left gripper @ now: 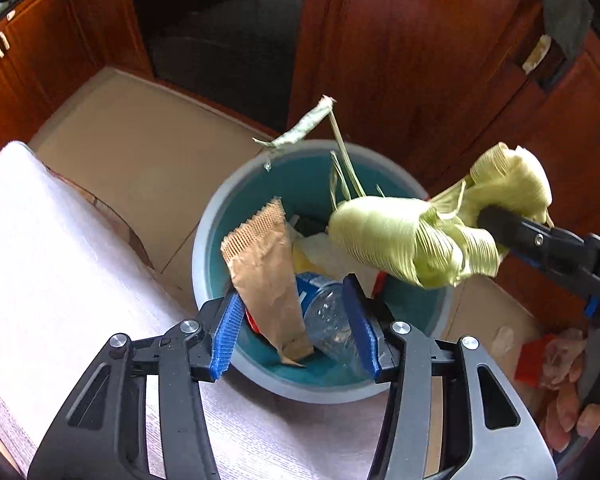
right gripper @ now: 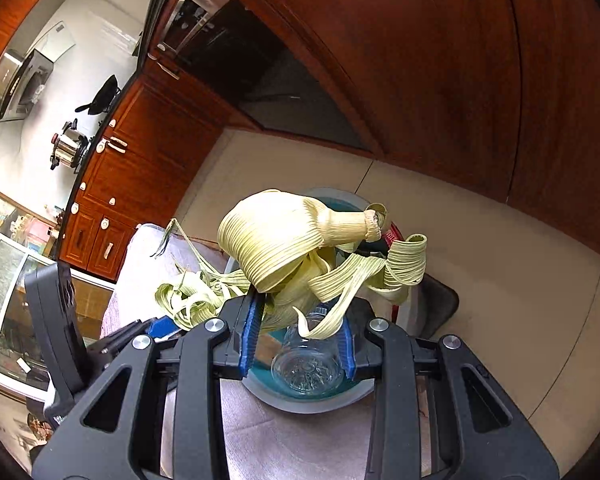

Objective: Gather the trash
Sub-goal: 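Open both tools to drop the paper strip and husks into the bin, then move both open tools away from the bin toward the table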

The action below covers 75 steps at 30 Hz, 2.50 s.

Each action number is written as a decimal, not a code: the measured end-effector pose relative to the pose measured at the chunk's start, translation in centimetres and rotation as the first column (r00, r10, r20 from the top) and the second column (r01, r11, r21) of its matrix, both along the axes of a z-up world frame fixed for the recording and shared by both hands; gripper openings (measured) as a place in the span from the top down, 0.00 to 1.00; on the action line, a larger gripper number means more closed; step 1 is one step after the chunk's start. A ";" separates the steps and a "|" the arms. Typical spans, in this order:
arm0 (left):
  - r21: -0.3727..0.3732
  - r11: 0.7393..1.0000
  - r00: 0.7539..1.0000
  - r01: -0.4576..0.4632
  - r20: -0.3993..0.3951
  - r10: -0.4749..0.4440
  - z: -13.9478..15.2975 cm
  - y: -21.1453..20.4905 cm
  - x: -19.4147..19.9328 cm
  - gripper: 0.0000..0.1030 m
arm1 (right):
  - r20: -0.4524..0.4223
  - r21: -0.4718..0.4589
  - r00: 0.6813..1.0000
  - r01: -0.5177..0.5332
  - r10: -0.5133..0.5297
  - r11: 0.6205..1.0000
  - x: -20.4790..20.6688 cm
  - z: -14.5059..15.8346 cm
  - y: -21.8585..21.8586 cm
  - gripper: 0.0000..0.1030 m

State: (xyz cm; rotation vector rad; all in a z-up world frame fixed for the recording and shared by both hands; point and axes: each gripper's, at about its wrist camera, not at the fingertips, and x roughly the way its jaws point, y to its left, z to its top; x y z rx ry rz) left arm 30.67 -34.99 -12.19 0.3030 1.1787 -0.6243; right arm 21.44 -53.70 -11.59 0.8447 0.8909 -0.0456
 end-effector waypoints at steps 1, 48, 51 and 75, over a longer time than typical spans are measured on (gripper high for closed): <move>0.004 1.000 1.000 -0.002 -0.003 0.002 -0.2 0.1 0.0 0.50 | -0.004 0.001 1.000 -0.003 0.003 1.000 0.2 -0.1 0.1 0.70; -0.095 0.989 0.989 -0.112 0.088 0.121 7.3 10.6 -8.6 0.08 | -0.082 -0.069 0.984 -0.162 0.156 0.984 -1.4 3.3 8.4 0.15; -0.105 0.984 0.984 -0.142 0.096 0.152 7.9 13.0 -9.4 0.08 | -0.071 -0.075 0.980 -0.190 0.184 0.979 -1.7 4.1 10.0 0.15; -0.210 0.808 0.820 -0.551 0.047 0.571 7.1 41.2 -13.7 0.06 | -0.014 -0.200 0.744 -0.657 0.668 0.727 1.2 9.5 35.6 0.15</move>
